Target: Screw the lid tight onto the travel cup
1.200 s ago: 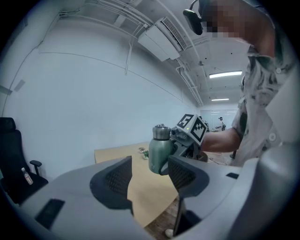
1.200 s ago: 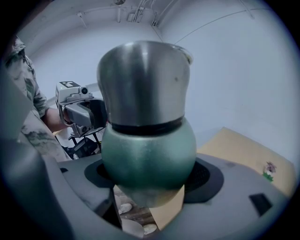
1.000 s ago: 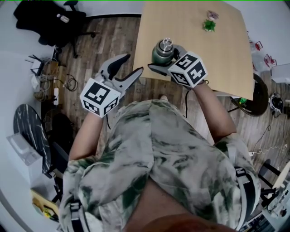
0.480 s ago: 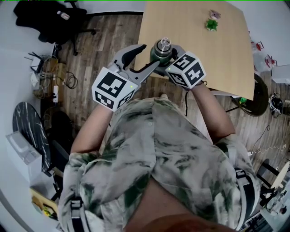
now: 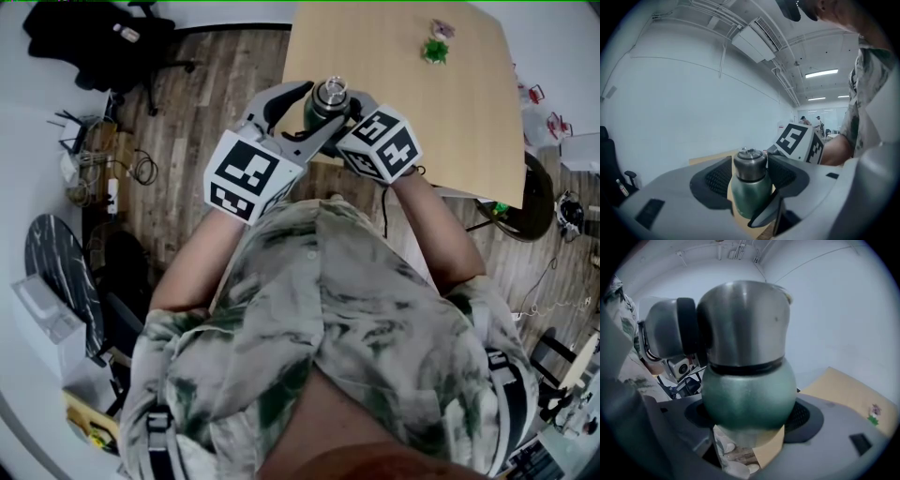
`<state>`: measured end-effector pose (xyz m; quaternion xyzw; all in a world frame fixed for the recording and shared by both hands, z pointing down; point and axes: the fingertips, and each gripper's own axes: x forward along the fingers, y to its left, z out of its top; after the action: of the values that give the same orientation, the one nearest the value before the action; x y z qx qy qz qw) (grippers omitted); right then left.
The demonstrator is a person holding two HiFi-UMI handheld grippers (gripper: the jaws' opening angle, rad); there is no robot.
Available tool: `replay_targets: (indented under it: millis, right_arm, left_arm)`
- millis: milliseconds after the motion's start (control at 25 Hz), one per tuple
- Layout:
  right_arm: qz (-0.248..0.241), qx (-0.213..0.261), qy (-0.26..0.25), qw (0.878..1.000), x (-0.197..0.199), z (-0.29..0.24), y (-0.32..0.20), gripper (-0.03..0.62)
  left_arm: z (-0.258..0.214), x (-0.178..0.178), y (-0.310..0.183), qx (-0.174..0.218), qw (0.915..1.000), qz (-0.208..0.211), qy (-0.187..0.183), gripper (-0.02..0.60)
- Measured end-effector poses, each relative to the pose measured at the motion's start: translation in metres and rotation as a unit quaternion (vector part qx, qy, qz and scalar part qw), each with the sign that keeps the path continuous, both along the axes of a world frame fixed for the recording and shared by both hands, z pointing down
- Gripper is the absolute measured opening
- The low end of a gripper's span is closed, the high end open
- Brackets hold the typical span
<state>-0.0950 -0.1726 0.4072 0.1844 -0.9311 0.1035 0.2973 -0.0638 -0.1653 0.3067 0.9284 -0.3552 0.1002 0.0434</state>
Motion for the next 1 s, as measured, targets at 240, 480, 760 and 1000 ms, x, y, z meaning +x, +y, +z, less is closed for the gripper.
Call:
replay_targets:
  millis: [240,480,760,1000]
  right_arm:
    - [-0.004,-0.001,0.000,1.000,0.003,0.001,-0.008,0.399]
    - [-0.008,0.001,0.002,1.000,0.005,0.002,-0.016,0.400]
    - [-0.034,0.006,-0.003,0.999,0.014,0.001,-0.018,0.400]
    - [-0.071,0.004,-0.007,0.997,0.016,-0.003,-0.016,0.400]
  left_arm:
    - [0.001,0.010,-0.012,-0.004,1.0000,0.000,0.000,0.252]
    - [0.004,0.015,-0.023,-0.002,1.0000,0.007,-0.001,0.249]
    - [0.005,0.023,-0.026,0.005,0.9969,0.078,-0.003,0.247]
    - [0.002,0.027,-0.025,0.004,0.9857,0.169,0.002,0.247]
